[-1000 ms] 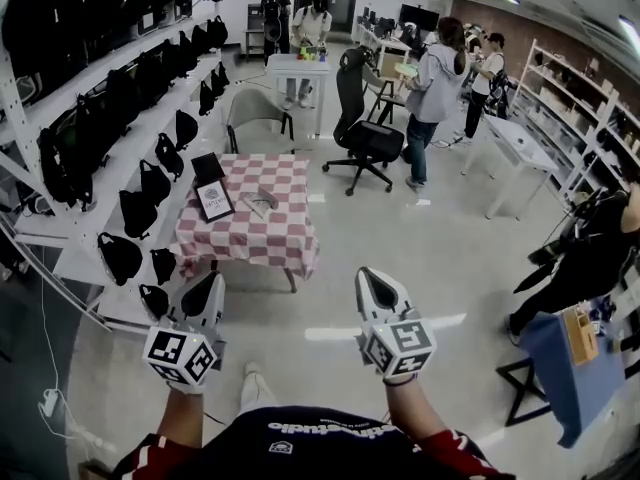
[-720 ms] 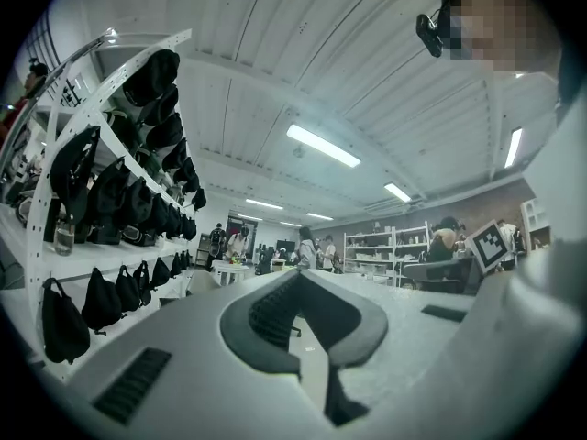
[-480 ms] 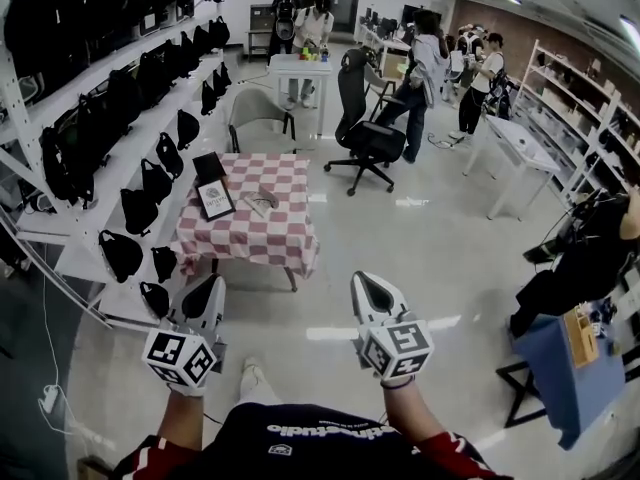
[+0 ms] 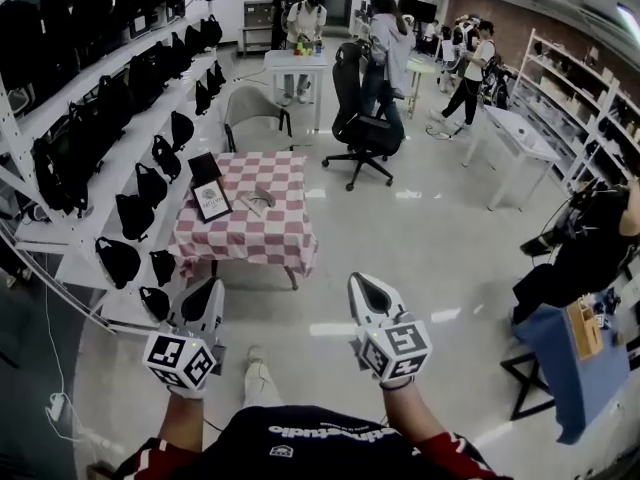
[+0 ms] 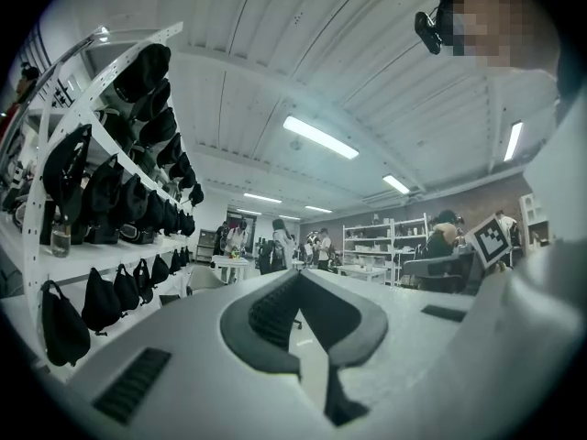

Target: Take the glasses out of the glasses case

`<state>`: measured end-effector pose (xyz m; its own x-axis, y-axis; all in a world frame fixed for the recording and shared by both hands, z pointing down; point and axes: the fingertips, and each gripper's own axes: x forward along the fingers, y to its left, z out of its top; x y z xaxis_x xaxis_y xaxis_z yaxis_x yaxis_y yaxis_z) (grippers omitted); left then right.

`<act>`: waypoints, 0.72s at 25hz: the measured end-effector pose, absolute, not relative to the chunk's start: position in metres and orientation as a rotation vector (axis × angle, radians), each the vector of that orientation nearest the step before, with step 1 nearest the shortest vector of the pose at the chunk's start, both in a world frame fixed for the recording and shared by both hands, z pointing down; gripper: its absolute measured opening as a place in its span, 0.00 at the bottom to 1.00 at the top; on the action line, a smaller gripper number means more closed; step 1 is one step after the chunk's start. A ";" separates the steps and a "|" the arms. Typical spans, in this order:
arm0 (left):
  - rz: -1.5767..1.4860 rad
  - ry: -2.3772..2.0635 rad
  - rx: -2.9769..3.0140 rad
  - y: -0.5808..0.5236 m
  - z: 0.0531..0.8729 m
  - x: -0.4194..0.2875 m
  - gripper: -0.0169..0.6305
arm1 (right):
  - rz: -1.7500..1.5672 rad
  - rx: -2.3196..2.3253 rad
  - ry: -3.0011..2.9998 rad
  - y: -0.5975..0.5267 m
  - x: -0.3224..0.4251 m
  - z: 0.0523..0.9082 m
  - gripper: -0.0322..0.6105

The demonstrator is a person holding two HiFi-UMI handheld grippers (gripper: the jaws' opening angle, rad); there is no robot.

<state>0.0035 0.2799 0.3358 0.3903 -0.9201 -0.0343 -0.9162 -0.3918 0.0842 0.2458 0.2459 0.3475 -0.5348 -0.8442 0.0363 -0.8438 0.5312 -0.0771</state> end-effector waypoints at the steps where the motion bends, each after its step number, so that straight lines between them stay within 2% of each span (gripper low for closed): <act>1: -0.114 -1.701 2.581 0.278 0.336 0.004 0.03 | -0.135 -1.516 2.744 0.245 0.247 0.348 0.05; 18: -0.118 -1.658 2.608 0.210 0.340 -0.010 0.03 | -0.143 -1.547 2.771 0.190 0.234 0.352 0.05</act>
<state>-0.0102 0.2104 0.3402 0.4224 -0.9056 -0.0380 -0.9019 -0.4241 0.0821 0.2336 0.1896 0.3519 -0.5251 -0.8478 0.0746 -0.8509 0.5217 -0.0615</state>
